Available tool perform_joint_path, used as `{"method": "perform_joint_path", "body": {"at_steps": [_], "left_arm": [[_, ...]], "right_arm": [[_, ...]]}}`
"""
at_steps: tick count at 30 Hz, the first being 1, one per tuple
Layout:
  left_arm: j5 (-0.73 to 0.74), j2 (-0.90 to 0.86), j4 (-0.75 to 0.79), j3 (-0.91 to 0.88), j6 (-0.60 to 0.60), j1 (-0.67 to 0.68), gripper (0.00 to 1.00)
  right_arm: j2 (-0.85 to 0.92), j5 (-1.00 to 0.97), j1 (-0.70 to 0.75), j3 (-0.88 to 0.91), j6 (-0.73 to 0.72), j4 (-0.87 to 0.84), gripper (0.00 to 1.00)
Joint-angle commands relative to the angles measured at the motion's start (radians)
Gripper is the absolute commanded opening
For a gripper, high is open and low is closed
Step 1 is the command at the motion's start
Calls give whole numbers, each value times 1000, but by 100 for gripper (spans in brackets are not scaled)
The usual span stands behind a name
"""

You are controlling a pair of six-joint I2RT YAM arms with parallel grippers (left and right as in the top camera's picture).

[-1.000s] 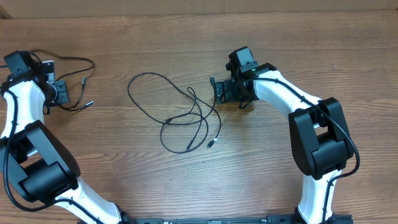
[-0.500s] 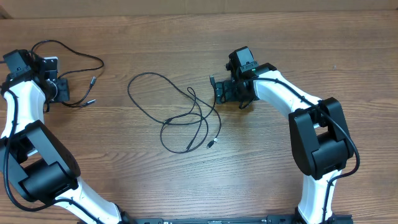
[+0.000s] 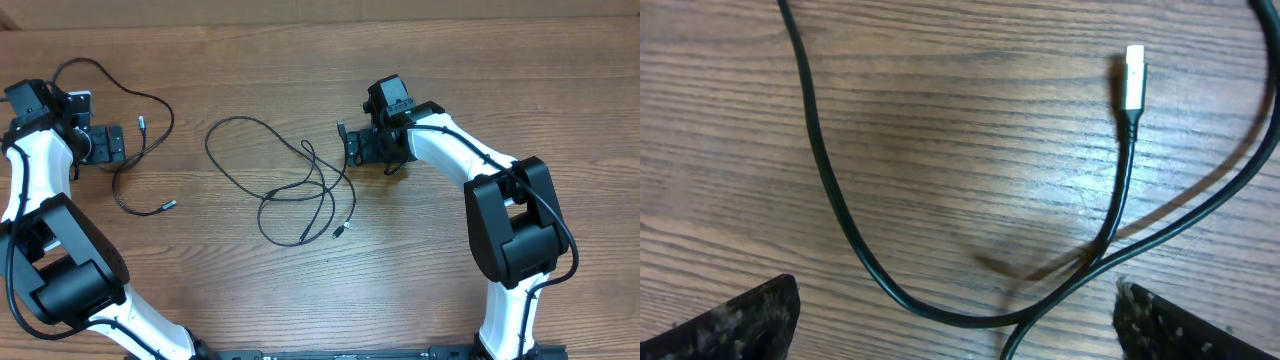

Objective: Untangle cables

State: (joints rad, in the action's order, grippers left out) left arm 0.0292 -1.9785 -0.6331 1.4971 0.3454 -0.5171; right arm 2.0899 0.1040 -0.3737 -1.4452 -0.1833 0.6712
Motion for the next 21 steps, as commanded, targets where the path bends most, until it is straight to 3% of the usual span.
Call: {"method": "perform_joint_path", "body": {"at_steps": [1, 2, 3, 4, 6, 8, 17, 21], "left_arm": [[1, 4, -9, -6, -75, 0, 100], [7, 4, -10, -6, -84, 0, 98], [33, 4, -15, -6, -89, 1, 89], [65, 4, -19, -6, -88, 1, 73], [147, 4, -26, -9, -90, 2, 31], [212, 4, -43, -12, -99, 2, 4], [240, 4, -6, -158, -147, 23, 4], [91, 4, 80, -285, -148, 35, 6]], "right_arm": [[22, 9, 3, 38, -2, -6, 100], [22, 9, 3, 38, -2, -6, 100], [22, 9, 3, 38, -2, -7, 100], [22, 9, 3, 38, -2, -8, 100], [22, 9, 3, 38, -2, -10, 100], [22, 9, 3, 38, -2, -11, 100], [22, 9, 3, 38, -2, -16, 100], [22, 9, 3, 38, -2, -16, 100]]}}
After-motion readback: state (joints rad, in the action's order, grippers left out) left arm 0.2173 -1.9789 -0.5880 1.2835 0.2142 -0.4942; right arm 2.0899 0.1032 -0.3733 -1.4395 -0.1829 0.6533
